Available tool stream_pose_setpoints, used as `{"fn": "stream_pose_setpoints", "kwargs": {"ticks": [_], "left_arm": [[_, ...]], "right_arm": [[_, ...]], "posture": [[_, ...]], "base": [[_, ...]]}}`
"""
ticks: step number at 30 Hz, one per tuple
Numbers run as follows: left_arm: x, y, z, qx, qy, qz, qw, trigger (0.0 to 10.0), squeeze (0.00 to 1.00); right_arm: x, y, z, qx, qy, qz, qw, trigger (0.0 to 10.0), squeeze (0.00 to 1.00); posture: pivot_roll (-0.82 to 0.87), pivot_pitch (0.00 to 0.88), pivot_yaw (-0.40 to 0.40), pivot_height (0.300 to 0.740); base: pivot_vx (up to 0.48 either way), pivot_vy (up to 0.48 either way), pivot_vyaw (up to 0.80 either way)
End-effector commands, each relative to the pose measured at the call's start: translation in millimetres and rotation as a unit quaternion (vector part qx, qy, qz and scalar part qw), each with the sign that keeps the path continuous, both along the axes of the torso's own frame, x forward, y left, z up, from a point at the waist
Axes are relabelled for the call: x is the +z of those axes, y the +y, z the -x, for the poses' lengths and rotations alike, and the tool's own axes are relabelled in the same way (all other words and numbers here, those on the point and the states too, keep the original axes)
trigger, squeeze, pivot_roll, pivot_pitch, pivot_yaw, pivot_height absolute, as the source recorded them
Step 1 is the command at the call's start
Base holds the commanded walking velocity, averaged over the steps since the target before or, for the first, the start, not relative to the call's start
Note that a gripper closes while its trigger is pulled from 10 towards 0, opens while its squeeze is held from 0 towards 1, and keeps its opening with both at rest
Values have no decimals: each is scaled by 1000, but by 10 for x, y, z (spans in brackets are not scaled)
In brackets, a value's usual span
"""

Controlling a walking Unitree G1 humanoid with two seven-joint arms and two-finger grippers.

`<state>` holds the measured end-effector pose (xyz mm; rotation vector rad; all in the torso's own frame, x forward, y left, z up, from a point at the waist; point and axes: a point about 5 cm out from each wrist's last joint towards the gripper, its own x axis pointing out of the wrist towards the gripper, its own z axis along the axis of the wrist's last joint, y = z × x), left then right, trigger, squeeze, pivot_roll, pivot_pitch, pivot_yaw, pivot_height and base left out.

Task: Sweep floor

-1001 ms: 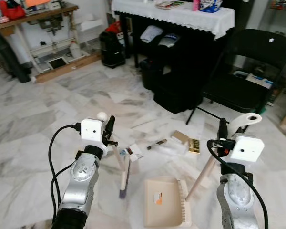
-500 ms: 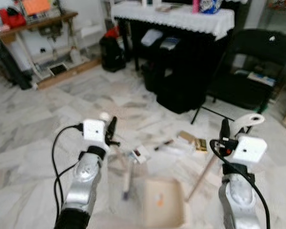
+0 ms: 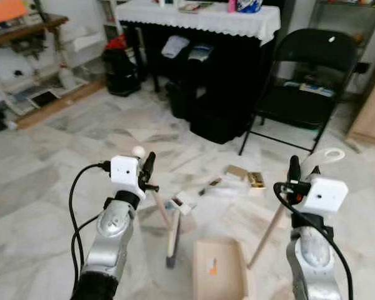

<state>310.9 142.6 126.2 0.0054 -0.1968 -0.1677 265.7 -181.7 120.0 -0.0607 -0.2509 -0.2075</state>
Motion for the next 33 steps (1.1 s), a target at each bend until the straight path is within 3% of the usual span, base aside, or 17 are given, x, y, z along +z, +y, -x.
{"fn": "stream_pose_setpoints", "kwargs": {"ticks": [1, 8, 15, 33], "left_arm": [[122, 24, -21, 5, -29, -7, 1000, 10000, 0], [122, 24, -18, 5, -29, -6, 1000, 10000, 0], [121, 23, -20, 5, -29, -6, 1000, 10000, 0], [123, 22, -25, 7, -30, -4, 1000, 10000, 0]], "right_arm": [[133, 37, -29, 6, -35, -12, 999, 10000, 0], [132, 18, -29, 3, -36, -14, 999, 10000, 0], [132, 31, -34, 6, -37, -14, 999, 10000, 0], [138, 31, -45, 8, -39, -14, 999, 10000, 0]], "posture": [[-23, 0, 84, 740], [-25, 0, 84, 740], [-24, 0, 83, 740], [-21, 0, 80, 740]], "base": [[0, 405, 0], [0, 409, 0], [0, 404, -800], [0, 395, -128]]}}
